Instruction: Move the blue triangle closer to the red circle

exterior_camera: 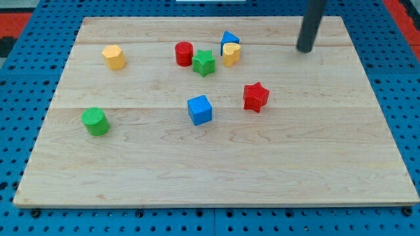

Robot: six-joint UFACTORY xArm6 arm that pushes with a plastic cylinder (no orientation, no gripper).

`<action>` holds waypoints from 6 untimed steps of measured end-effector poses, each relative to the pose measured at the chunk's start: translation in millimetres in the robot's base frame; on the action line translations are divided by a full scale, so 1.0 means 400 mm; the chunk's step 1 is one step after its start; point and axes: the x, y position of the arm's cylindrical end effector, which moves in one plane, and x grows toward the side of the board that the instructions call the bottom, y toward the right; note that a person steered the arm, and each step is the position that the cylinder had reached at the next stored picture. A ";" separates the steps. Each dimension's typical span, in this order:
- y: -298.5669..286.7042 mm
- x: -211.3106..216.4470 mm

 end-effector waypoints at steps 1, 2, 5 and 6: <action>-0.151 -0.056; -0.316 0.069; -0.293 -0.055; -0.483 0.020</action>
